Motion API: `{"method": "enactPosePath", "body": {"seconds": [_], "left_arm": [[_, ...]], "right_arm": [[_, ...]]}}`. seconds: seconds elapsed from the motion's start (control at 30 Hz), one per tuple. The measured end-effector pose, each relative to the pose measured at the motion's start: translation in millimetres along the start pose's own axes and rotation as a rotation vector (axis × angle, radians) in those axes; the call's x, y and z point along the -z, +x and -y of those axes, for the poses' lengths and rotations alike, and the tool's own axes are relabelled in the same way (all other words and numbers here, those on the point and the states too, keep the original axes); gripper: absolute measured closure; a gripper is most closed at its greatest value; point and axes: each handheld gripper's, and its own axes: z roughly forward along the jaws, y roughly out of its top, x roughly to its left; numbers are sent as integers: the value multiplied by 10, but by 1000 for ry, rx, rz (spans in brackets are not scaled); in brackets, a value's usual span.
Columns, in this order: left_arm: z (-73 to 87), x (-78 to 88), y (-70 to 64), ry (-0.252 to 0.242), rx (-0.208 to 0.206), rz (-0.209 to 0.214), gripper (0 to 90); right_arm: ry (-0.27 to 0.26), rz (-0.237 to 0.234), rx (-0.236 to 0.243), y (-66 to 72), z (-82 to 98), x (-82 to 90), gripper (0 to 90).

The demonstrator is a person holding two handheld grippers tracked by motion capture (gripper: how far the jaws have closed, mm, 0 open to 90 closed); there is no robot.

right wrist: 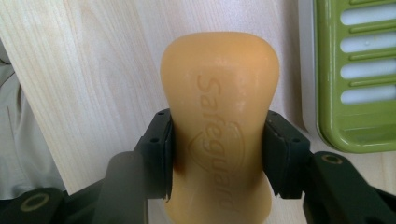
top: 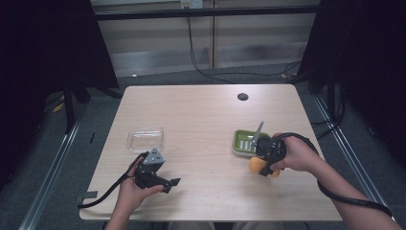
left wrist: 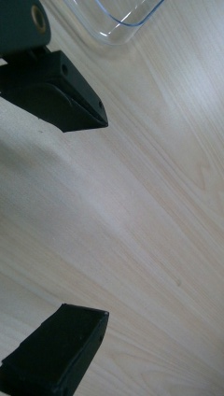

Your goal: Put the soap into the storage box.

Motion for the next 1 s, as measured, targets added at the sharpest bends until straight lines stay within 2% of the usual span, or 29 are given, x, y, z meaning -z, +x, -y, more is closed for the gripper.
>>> {"method": "enactPosePath", "body": {"seconds": [0.33, 0.43, 0.63, 0.8, 0.83, 0.93, 1.0], "left_arm": [[-2, 10, -1, 1, 1, -3, 74], [-3, 12, -1, 1, 1, -6, 74], [-6, 19, -1, 10, -3, -9, 74], [-6, 21, 1, 4, 1, -5, 74], [-2, 12, 0, -13, 3, -6, 74], [-7, 24, -1, -5, 11, -1, 74], [-9, 28, 1, -10, 10, -1, 73]], "right_arm": [[-2, 4, -16, -20, -34, 37, 505], [-23, 2, -13, -47, -40, 45, 505], [-16, 9, -27, -84, -60, 59, 505], [-26, 11, -26, -111, -80, 66, 505], [-27, 9, -23, -117, -83, 66, 505], [-25, 4, -50, -129, -89, 70, 505], [-39, 14, -35, -151, -91, 65, 505]]}}
